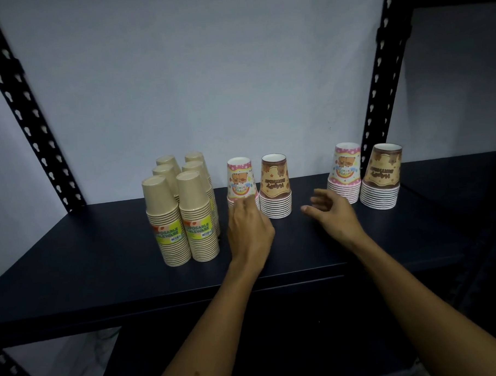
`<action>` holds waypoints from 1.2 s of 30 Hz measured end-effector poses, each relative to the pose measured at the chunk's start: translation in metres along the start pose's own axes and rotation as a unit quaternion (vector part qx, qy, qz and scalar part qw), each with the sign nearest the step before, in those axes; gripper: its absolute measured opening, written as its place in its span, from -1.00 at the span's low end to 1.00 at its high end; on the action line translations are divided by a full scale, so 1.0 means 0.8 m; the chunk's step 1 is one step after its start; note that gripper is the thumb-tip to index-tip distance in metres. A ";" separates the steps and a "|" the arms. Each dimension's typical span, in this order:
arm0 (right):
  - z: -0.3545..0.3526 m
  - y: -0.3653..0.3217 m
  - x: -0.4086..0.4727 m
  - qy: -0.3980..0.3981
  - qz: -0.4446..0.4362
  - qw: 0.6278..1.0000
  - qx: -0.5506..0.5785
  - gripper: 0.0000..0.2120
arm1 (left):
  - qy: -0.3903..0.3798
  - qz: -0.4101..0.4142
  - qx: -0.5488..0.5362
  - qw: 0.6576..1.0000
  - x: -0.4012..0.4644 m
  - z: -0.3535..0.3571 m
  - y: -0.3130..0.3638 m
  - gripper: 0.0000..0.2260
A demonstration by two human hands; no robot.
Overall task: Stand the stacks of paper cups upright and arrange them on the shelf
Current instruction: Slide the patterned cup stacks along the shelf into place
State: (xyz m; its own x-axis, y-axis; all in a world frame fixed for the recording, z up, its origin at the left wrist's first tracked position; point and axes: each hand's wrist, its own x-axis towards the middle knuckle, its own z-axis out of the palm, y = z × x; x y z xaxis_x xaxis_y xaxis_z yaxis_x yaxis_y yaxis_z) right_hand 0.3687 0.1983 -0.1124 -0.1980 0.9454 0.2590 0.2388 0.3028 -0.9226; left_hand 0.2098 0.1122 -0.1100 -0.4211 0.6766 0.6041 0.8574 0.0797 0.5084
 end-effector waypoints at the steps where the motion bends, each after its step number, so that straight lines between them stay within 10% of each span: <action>1: -0.008 0.002 -0.004 0.013 0.009 1.000 0.020 -0.43 | -0.015 0.026 0.002 1.000 -0.001 0.001 0.003 -0.74; 12: -0.131 0.037 -0.005 0.287 0.083 0.954 0.034 -0.52 | -0.178 0.066 -0.111 0.976 0.016 0.072 0.074 -0.85; 23: -0.166 0.043 0.036 0.152 0.039 0.987 -0.043 -0.22 | -0.241 -0.029 -0.245 0.939 0.071 0.163 0.120 -0.24; 36: -0.161 0.048 0.037 0.099 0.024 0.992 -0.080 -0.30 | -0.232 -0.055 -0.275 0.931 0.059 0.156 0.128 -0.46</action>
State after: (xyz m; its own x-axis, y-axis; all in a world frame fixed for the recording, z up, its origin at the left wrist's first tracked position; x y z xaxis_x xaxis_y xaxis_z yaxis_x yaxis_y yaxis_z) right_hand 0.4949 0.2537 -0.1034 0.0040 0.9593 0.2823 0.3942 0.2580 -0.8821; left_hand 0.3146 0.2436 -0.1057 -0.2148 0.9404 0.2637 0.4809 -0.1331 0.8666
